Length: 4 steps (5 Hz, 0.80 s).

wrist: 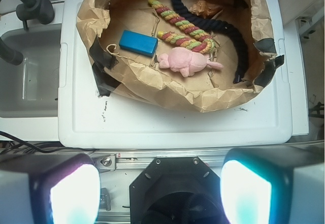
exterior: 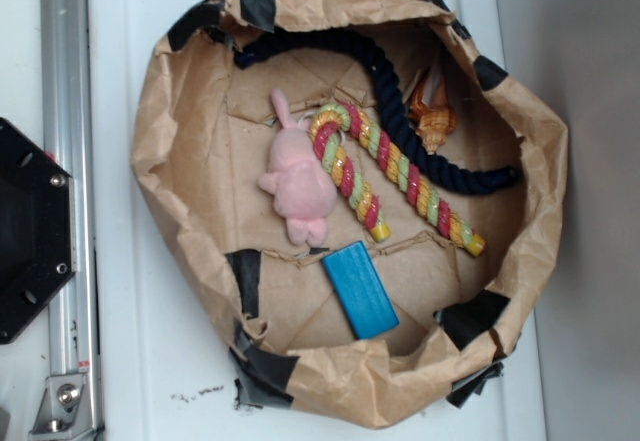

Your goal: Grab the blue block.

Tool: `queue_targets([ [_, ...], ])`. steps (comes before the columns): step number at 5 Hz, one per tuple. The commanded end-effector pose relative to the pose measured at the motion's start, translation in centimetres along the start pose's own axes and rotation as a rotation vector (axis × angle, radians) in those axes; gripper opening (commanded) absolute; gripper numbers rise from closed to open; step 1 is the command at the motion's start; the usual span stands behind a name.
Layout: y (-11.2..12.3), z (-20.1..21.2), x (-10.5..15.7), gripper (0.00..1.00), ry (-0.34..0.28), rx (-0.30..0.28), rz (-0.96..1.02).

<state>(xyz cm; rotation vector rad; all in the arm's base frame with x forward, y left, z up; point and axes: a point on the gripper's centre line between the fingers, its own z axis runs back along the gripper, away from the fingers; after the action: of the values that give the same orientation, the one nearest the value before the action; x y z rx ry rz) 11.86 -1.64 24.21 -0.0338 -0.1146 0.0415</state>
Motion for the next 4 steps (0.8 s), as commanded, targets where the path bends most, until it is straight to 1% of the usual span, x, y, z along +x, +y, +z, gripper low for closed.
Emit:
queue_targets([
  [1,0.0,0.0,0.0,1.0,0.0,0.0,0.0],
  [2,1.0,-1.7,4.9,1.0,-0.087,0.009,-0.182],
  [3,-0.1,-4.9,9.6,1.0,-0.077,-0.059,-0.352],
  [4,0.2,-9.5,14.0,1.0,-0.059,-0.019,-0.441],
])
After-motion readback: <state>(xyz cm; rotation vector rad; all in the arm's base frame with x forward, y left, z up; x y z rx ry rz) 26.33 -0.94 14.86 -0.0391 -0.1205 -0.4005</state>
